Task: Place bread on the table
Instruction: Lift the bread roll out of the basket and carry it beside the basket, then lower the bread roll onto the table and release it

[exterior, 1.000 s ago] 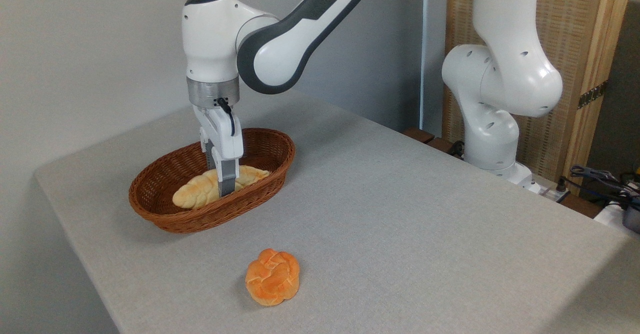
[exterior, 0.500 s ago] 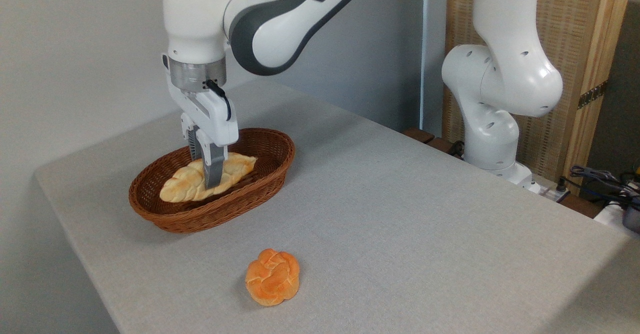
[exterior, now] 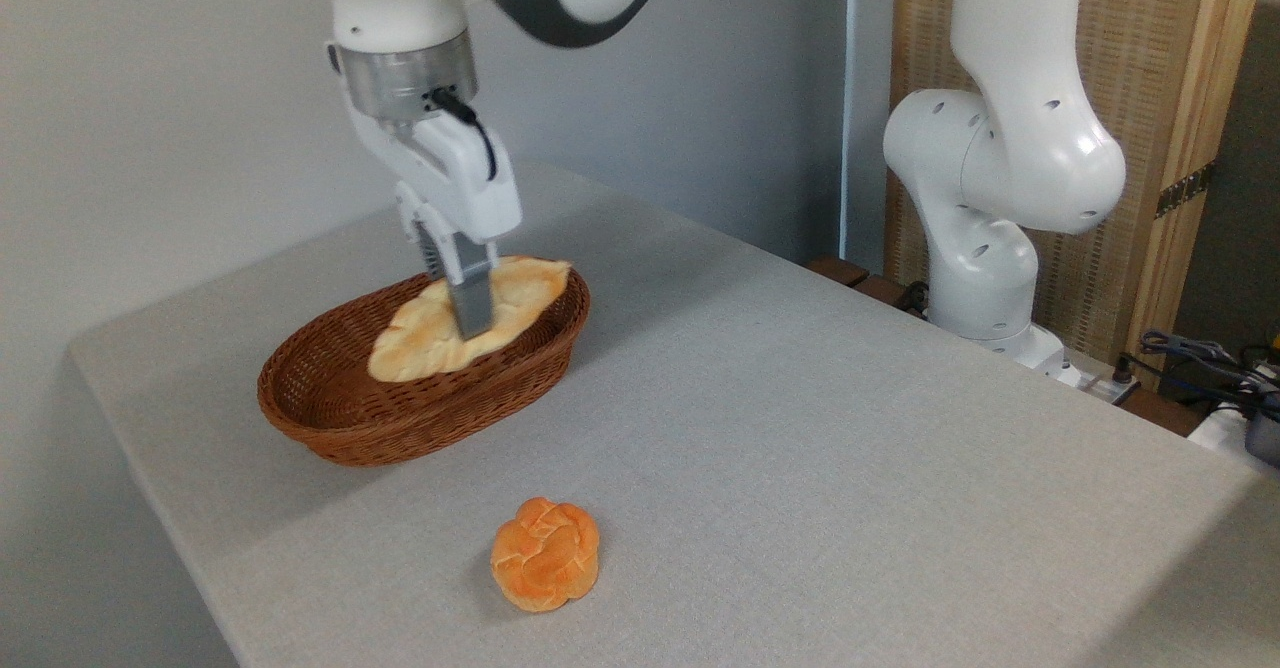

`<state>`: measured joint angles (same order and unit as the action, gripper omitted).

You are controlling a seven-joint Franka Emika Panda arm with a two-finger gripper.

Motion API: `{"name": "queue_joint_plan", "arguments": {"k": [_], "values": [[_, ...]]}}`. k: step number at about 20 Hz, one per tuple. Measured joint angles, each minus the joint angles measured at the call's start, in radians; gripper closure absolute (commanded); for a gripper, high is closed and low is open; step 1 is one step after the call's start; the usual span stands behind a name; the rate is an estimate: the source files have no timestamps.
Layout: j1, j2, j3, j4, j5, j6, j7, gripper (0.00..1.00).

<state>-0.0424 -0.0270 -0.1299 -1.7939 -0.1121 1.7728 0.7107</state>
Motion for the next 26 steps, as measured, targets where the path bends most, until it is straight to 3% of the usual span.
{"name": "queue_joint_plan", "arguments": {"k": [2,4,5,6,9,13,24,26], "values": [[0.001,-0.024,0.033,-0.004,0.041,-0.099,0.097,0.26],[0.001,-0.042,0.048,-0.025,0.116,-0.161,0.187,0.2],[0.002,-0.047,0.049,-0.039,0.146,-0.166,0.21,0.07],[0.001,-0.048,0.049,-0.053,0.176,-0.166,0.22,0.02],[0.001,-0.046,0.049,-0.098,0.283,-0.163,0.227,0.0],[0.001,-0.045,0.051,-0.117,0.381,-0.164,0.232,0.0],[0.0,-0.053,0.068,-0.116,0.399,-0.164,0.244,0.0],[0.0,-0.054,0.072,-0.093,0.359,-0.162,0.244,0.0]]}}
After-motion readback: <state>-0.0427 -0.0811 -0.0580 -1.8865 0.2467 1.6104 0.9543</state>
